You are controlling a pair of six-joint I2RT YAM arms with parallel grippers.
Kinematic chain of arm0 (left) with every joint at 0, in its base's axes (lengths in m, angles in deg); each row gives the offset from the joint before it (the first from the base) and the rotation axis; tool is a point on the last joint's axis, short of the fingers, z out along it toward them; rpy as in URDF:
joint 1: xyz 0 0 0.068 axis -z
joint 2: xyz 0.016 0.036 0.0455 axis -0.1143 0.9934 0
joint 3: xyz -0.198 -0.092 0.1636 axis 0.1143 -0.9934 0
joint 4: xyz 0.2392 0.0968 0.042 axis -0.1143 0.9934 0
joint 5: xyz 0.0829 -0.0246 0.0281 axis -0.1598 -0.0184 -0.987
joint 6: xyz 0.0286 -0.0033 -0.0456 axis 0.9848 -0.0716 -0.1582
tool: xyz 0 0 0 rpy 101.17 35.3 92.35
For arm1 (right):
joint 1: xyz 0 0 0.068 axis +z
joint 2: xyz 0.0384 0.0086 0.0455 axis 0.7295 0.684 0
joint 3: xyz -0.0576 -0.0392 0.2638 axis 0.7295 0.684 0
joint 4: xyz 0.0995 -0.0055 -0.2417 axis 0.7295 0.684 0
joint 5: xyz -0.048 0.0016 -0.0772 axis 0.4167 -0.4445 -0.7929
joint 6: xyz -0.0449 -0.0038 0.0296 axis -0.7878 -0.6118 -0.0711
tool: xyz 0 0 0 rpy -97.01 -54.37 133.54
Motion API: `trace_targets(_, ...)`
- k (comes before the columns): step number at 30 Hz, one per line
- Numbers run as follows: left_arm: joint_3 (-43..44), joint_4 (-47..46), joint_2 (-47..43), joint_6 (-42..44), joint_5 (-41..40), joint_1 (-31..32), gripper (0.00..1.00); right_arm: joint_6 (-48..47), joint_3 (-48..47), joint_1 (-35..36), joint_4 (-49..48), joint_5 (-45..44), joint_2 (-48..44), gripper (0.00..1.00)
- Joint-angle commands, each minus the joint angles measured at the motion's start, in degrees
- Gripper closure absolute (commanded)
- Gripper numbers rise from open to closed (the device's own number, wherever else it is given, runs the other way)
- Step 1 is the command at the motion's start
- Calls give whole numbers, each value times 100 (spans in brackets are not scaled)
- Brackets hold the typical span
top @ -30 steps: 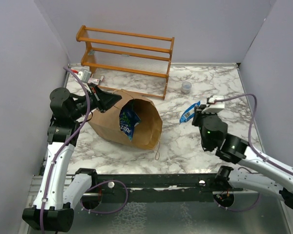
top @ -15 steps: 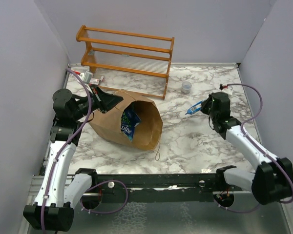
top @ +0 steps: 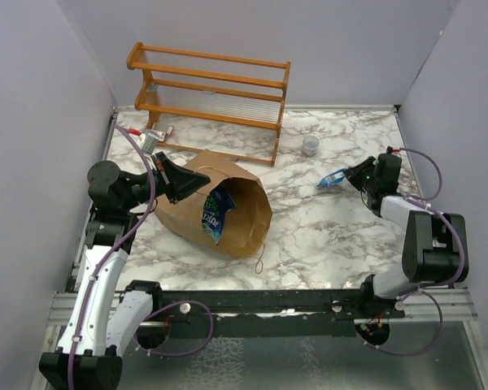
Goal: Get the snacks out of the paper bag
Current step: Place the snack at the center of the board, then take out the snack from the paper bag.
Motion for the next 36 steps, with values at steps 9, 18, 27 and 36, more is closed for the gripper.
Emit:
trace_targets(9,24,-50,61,32,-47,19,100,-161,847,-340,-1144,390,-292,63)
trace_targets(18,-81,-298,-5,-203,-258,26,100,-183,965,-413,-637,551,-1715,12)
trace_targets(27,16,55,1,-102,-452,25,100,-592,683,-360,-245,2395,-1852,6)
trace_targets(36,22,109,23,-151,-741,23,100,-1726,367,1557,1120,2728,-2527,6)
